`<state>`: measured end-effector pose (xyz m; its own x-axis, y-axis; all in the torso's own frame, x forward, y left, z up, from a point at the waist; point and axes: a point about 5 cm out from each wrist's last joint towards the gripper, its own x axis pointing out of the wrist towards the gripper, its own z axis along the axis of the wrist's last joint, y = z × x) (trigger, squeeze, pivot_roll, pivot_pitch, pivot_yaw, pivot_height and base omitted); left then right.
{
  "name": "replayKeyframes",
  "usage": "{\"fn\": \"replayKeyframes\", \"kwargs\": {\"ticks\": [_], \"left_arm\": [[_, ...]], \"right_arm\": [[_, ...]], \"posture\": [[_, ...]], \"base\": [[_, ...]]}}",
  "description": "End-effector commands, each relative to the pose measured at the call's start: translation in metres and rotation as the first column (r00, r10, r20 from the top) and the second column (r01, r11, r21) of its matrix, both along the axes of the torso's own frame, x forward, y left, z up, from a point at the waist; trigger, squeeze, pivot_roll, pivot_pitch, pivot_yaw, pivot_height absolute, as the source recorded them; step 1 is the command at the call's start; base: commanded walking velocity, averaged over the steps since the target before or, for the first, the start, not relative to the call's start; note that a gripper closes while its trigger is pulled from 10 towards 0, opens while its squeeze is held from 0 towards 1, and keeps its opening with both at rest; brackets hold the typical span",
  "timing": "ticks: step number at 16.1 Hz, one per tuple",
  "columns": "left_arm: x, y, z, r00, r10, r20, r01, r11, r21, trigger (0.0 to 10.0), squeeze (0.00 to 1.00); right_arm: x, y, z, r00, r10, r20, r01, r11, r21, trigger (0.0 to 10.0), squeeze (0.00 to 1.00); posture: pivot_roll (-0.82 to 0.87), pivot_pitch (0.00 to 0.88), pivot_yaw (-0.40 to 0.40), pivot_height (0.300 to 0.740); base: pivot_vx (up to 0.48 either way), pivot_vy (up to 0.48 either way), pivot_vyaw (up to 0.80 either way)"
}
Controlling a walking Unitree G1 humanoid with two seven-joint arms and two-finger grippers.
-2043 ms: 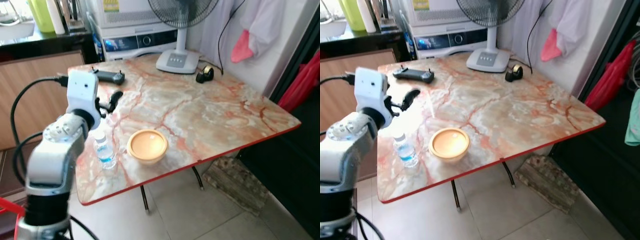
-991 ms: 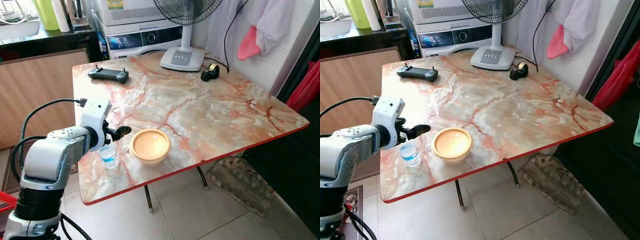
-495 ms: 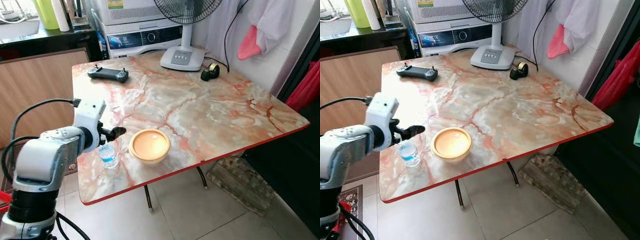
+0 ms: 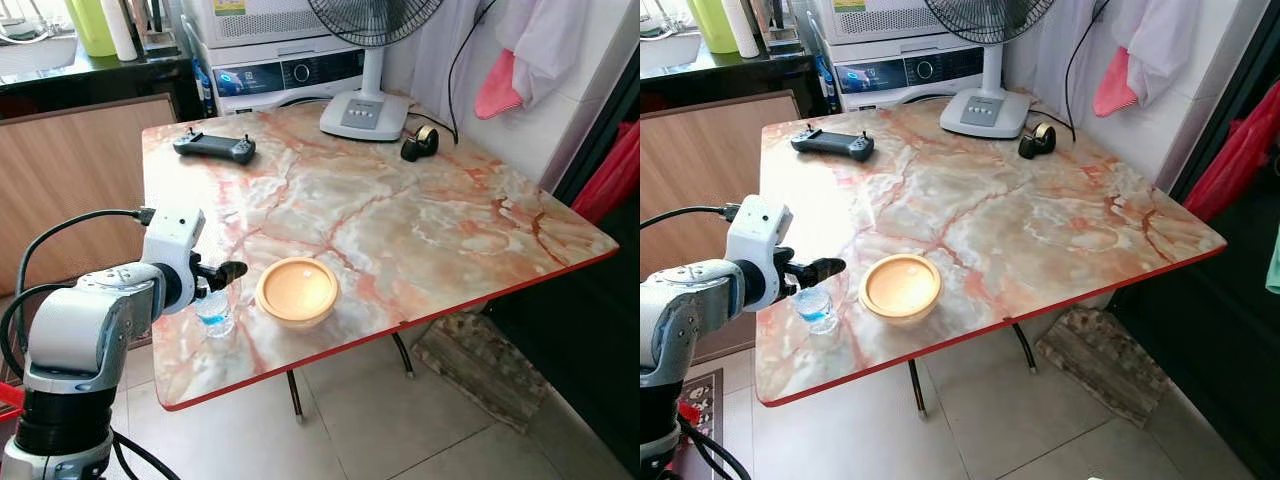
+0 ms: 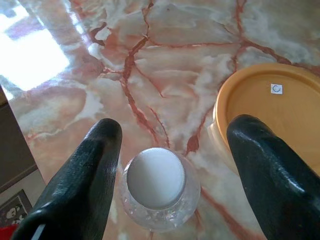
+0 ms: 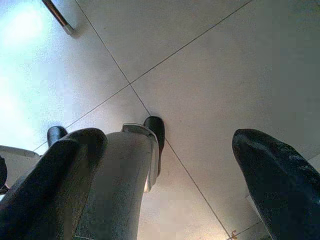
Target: Restocking fridge
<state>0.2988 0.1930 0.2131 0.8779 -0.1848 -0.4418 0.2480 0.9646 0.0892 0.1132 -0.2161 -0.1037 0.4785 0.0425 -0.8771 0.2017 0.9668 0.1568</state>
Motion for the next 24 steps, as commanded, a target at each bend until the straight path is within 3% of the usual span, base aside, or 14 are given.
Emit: {"fn": "replayKeyframes", "kwargs": {"ticks": [1, 20, 21, 22, 23, 24], "left_arm": [[-0.003, 0.003, 0.002, 1.0, 0.021, 0.01, -0.021, 1.0, 0.004, 10.0, 0.0], [-0.005, 0.003, -0.008, 0.999, 0.042, -0.014, -0.043, 0.999, -0.022, 10.0, 0.0], [-0.005, 0.002, -0.008, 0.999, 0.042, -0.014, -0.042, 0.999, -0.024, 8.4, 0.0], [-0.005, 0.002, -0.009, 0.999, 0.042, -0.014, -0.042, 0.999, -0.027, 4.2, 0.0], [-0.005, 0.002, -0.009, 0.999, 0.042, -0.016, -0.043, 0.999, -0.03, 0.8, 0.0], [-0.005, 0.001, -0.01, 0.999, 0.042, -0.018, -0.043, 0.999, -0.032, 0.0, 0.0]], "right_arm": [[0.0, -0.003, 0.0, 1.0, -0.012, -0.004, 0.012, 1.0, -0.003, 10.0, 0.0], [0.0, -0.005, 0.001, 1.0, 0.002, -0.005, -0.002, 1.0, -0.006, 10.0, 0.0], [0.0, -0.005, 0.001, 1.0, 0.002, -0.006, -0.002, 1.0, -0.007, 10.0, 0.0], [0.0, -0.005, 0.001, 1.0, 0.003, -0.007, -0.003, 1.0, -0.008, 10.0, 0.0], [-0.001, -0.005, 0.001, 1.0, 0.003, -0.007, -0.003, 1.0, -0.008, 10.0, 0.0], [-0.001, -0.005, 0.001, 1.0, 0.002, -0.007, -0.003, 1.0, -0.008, 10.0, 0.0]], "posture": [[0.16, 0.0, -0.035, 0.74], [0.15, 0.0, -0.044, 0.74], [0.15, 0.0, -0.047, 0.74], [0.15, 0.0, -0.047, 0.74], [0.15, 0.0, -0.047, 0.74], [0.15, 0.0, -0.047, 0.74]], "base": [[0.0, 0.0, 0.0], [0.0, 0.0, 0.0], [0.0, 0.0, 0.0], [0.0, 0.0, 0.0], [0.0, 0.0, 0.0], [0.0, 0.0, 0.0]]}}
